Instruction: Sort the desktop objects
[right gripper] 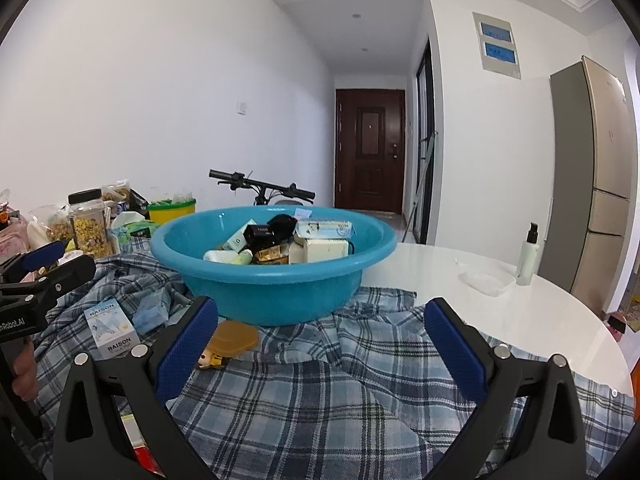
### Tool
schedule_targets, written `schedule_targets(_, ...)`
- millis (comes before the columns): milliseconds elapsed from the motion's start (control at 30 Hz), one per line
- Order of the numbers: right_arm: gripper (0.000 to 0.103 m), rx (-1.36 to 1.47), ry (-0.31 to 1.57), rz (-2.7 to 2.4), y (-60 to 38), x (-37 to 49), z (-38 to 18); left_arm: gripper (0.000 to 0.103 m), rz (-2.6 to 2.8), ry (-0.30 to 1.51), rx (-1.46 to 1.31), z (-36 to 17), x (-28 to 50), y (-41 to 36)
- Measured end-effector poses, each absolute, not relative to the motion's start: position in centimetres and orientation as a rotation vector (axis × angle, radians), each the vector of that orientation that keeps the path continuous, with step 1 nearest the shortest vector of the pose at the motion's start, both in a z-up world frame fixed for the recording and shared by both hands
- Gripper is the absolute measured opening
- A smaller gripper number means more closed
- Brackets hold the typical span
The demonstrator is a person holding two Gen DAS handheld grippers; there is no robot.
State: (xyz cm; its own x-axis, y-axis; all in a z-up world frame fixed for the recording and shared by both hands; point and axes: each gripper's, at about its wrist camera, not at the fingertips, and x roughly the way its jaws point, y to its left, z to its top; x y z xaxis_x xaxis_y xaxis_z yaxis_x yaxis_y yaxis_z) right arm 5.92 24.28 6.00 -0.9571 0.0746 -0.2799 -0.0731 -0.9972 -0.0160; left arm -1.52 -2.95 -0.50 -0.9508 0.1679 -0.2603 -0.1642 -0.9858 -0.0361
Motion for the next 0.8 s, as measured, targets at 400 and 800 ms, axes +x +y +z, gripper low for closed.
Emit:
schedule_targets(400, 0.103, -0.457, 0.043, 3.012, 24.9, 5.7, 5.9, 0.103, 2.959, -0.103, -0.452, -1.0, -2.3, -4.0)
schedule_targets(800, 0.103, -0.46, 0.044, 3.007, 25.0, 5.7, 6.0, 0.103, 2.97, -0.073, -0.472, -0.9, -2.4, -3.8)
